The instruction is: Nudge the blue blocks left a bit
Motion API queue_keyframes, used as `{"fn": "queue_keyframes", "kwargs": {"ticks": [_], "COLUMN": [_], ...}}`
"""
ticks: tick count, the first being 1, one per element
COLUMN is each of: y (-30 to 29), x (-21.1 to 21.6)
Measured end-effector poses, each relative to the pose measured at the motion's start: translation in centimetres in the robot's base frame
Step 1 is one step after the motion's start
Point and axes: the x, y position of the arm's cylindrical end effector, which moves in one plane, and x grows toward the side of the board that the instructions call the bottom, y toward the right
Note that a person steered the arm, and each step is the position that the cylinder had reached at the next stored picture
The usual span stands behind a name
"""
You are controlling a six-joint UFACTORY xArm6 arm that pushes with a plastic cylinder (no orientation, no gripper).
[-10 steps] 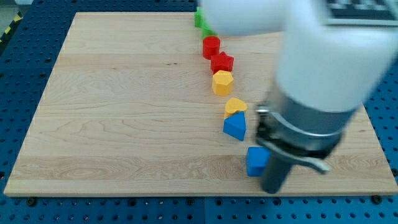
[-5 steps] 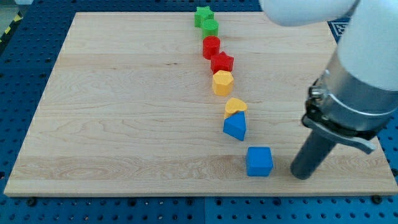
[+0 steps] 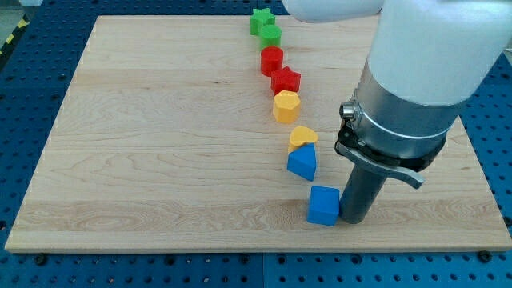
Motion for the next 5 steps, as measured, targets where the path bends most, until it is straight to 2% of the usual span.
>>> {"fn": "queue_keyframes", "kwargs": {"ticks": [3,4,5], "y": [-2.8,-2.2,1.3], "x": [0.0,0.0,-0.8]}}
